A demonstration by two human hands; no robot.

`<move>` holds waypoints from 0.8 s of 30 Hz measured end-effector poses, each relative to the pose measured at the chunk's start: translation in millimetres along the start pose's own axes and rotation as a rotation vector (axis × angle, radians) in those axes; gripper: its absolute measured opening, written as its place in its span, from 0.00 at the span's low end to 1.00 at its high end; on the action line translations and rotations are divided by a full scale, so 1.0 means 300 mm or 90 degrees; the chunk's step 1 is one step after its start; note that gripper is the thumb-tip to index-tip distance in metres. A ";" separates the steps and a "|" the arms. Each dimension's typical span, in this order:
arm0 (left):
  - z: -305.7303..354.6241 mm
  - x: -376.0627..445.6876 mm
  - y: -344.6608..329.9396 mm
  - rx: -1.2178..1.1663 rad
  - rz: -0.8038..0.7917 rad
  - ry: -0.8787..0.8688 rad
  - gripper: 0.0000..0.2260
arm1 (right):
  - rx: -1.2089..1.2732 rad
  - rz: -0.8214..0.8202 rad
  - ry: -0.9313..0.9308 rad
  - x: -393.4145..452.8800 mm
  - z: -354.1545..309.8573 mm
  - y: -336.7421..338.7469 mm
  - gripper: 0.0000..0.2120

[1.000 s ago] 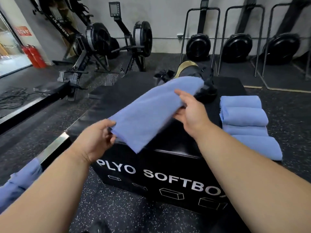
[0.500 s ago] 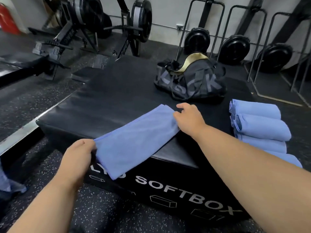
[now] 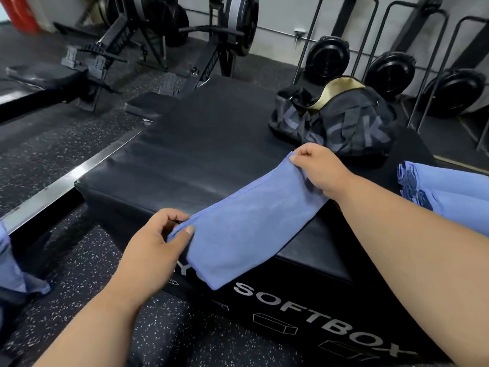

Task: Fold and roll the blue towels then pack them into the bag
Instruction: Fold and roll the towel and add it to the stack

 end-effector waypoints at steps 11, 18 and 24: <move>-0.047 0.032 0.027 -0.006 0.021 0.052 0.09 | -0.059 -0.030 -0.039 0.077 0.053 -0.077 0.07; -0.054 0.041 0.035 -0.055 -0.018 0.065 0.08 | -0.198 -0.058 -0.012 0.050 0.052 -0.090 0.08; -0.052 0.052 0.030 -0.141 -0.085 0.077 0.08 | -0.261 -0.076 -0.044 0.018 0.036 -0.093 0.10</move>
Point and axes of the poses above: each hand's wrist, its own x-axis towards the middle knuckle, its own y-axis out of the back of the hand, z = x × y, the point moved 2 cm from there along x, towards the middle knuckle, and after that the axes turned 13 degrees about y, right-handed, at the moved point
